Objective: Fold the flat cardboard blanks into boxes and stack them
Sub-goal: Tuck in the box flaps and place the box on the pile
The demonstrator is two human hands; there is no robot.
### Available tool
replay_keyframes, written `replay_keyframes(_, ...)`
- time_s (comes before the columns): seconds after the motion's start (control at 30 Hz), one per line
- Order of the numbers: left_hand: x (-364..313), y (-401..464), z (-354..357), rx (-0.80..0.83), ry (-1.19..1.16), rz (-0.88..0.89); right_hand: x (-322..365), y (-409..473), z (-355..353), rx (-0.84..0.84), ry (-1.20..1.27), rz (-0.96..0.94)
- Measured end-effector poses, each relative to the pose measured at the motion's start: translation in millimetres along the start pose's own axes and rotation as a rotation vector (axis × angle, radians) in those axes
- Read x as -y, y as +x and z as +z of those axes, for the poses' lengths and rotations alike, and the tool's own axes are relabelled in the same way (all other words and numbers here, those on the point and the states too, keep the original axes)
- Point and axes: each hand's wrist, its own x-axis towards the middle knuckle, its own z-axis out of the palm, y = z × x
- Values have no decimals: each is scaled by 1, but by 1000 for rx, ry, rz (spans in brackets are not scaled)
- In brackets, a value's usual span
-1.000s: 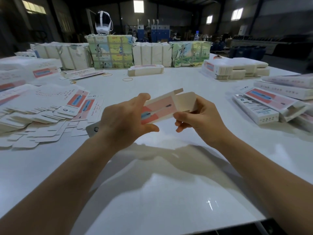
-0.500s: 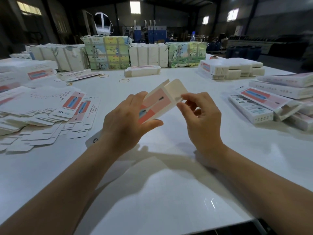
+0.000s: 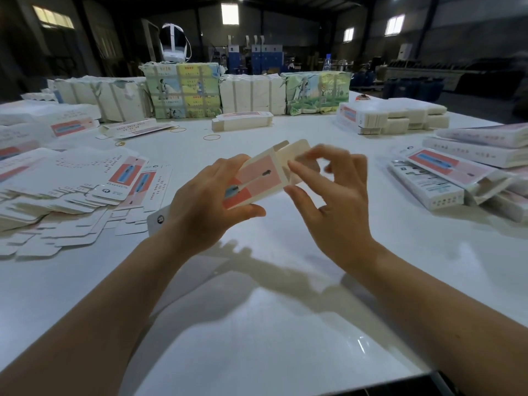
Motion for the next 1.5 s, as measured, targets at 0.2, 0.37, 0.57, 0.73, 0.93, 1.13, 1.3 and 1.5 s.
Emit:
replay_keyframes(0.2,-1,-3,0,36,-43,31,5,1,-3,302,142,89)
replay_keyframes(0.37,-5,-4,3,20,-68,3,10,-4,-2,132,198,79)
replay_keyframes(0.57,-19,-5,9,-11,99,22,21,-9,1,188,240,218)
replay_keyframes(0.73,-34,-5,10,-34,213,21,22,-5,3,267,292,307)
replay_keyframes(0.93,-48,-7,16,-32,263,1,14,-3,4,268,466,549)
replay_keyframes(1.13,-53,-7,20,-61,294,-29,17,2,7,226,548,664)
replay_keyframes(1.3,-52,-8,25,-55,343,-51,13,-1,6,140,561,666)
replay_keyframes(1.5,-56,-6,27,-111,324,-69,18,-5,7,36,299,310)
